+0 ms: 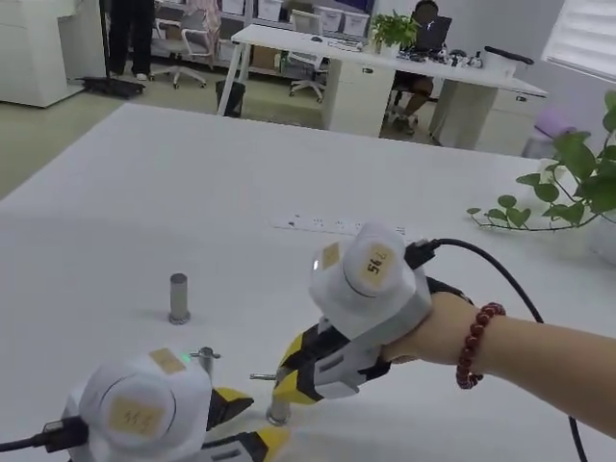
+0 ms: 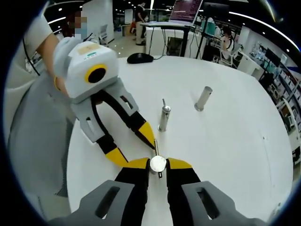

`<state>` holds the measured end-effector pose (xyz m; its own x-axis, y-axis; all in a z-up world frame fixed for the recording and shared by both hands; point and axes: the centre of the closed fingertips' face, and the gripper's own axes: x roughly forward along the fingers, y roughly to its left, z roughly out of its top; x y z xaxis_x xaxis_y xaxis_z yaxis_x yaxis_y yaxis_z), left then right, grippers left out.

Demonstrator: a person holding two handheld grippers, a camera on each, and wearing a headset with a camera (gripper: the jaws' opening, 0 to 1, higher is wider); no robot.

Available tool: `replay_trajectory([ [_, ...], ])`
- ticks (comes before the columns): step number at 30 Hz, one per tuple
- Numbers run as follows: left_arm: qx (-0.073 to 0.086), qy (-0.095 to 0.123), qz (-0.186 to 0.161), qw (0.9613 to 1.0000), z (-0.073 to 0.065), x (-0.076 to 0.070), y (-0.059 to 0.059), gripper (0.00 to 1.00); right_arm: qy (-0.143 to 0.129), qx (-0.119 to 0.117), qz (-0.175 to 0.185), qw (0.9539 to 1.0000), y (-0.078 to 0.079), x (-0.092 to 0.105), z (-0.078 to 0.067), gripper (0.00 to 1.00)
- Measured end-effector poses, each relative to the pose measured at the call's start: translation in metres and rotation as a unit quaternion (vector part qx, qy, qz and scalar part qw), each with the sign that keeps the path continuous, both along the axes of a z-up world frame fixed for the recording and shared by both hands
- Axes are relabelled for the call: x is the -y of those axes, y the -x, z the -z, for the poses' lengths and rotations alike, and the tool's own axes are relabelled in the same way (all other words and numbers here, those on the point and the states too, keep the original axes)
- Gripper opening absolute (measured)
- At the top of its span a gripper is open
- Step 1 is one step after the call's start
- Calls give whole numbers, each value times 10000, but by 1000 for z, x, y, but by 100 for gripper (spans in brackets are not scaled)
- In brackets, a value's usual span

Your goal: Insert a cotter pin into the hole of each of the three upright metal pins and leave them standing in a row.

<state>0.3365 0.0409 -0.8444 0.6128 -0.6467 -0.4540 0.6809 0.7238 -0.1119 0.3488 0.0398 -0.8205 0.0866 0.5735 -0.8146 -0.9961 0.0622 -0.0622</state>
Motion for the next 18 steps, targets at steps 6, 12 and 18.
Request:
replay_trajectory([
  [6,7,9,56,10000,-2,0,6,30,-29,-33,89,10000,0,-1,-1,13],
  [12,21,70,125,9999,-6,-4,14,31,51,-43,166,9998,-4,0,-1,13],
  [18,58,147,134,9998,-12,-9,21,32,83,-36,231,9997,-11,2,-1,13],
])
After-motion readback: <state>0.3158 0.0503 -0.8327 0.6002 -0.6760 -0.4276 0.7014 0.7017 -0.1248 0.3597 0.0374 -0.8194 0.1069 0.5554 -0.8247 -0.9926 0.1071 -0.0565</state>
